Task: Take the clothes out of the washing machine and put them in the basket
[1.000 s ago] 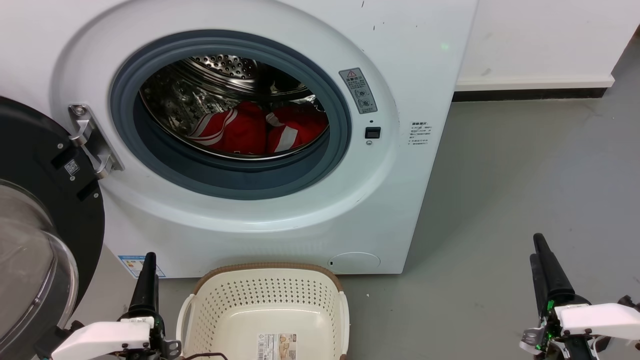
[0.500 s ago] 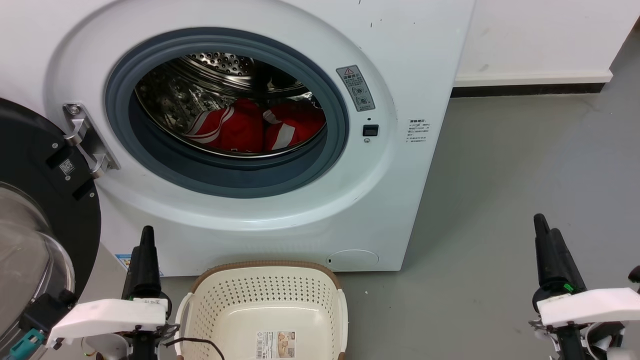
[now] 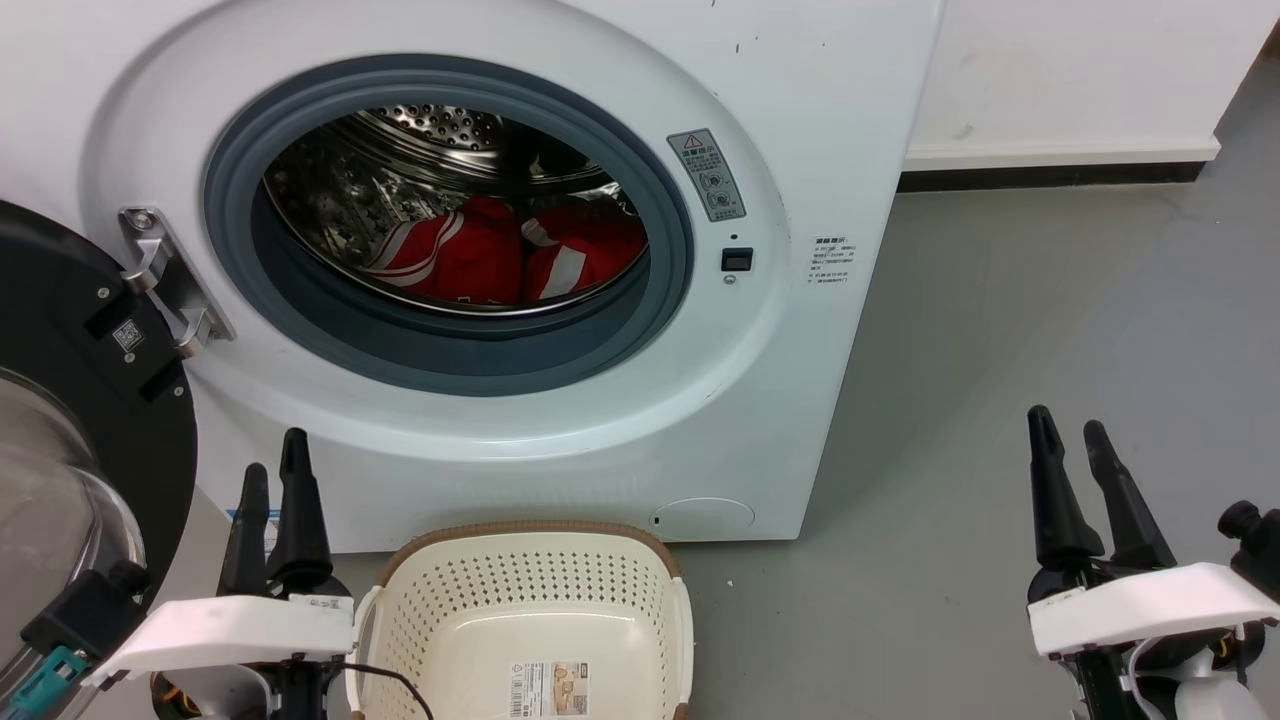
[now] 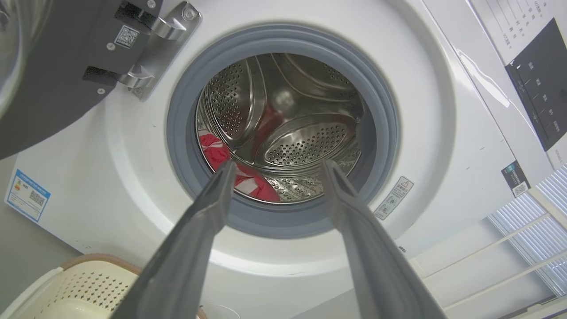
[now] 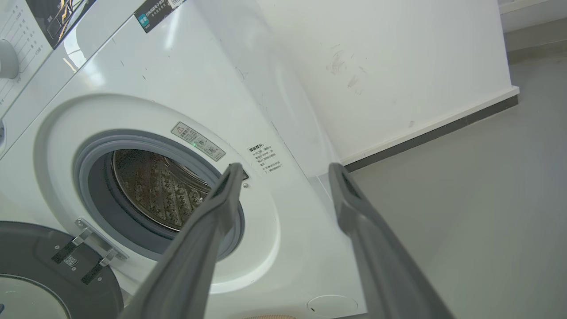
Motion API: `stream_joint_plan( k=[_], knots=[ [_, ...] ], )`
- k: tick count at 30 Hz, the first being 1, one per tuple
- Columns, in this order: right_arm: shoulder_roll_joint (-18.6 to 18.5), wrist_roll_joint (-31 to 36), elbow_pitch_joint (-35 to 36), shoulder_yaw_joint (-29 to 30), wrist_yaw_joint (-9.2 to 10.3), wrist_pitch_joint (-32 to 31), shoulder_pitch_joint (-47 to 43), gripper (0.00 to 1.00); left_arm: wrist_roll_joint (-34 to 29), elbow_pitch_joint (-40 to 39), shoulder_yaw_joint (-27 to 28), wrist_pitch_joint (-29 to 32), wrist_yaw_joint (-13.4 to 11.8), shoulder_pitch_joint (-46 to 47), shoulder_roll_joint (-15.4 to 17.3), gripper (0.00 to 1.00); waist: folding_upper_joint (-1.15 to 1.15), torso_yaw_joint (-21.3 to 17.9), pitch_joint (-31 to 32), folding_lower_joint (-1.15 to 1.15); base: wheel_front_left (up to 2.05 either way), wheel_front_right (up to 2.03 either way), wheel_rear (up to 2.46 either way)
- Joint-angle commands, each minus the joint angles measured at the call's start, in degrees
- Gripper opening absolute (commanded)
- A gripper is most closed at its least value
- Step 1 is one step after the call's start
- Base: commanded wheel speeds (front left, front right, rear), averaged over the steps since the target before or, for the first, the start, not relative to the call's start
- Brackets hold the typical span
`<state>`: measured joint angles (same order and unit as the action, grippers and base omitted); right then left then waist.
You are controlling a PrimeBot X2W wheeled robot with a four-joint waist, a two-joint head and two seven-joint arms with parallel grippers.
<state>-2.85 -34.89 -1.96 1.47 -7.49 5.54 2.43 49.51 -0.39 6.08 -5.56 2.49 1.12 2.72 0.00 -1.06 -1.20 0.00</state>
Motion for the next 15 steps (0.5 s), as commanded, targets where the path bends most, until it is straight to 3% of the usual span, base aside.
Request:
stream_joint_plan(
  k=[1, 6, 15],
  knots=[
    [-0.1, 3.1, 0.8, -0.1, 0.0, 0.7, 0.5, 1.0, -3.0, -2.0, -0.2, -0.7, -0.4, 0.1, 0.1, 1.0, 0.0, 0.0, 0.0, 0.0, 0.0, 0.0, 0.0],
    [-0.1, 7.5, 1.3, -0.7, 0.0, 1.5, 0.5, 1.0, -9.4, -3.7, -3.0, -1.5, 0.7, -0.5, 0.1, 1.0, 0.0, -0.1, -0.1, 0.0, 0.0, 0.0, 0.0],
    [-0.1, 13.7, 1.8, -1.2, 0.0, 2.9, 0.6, 1.0, -16.7, -5.4, -5.1, -2.9, -0.9, -1.2, 0.2, 1.0, 0.0, -0.4, -0.4, 0.0, 0.0, 0.0, 0.0]
  ],
)
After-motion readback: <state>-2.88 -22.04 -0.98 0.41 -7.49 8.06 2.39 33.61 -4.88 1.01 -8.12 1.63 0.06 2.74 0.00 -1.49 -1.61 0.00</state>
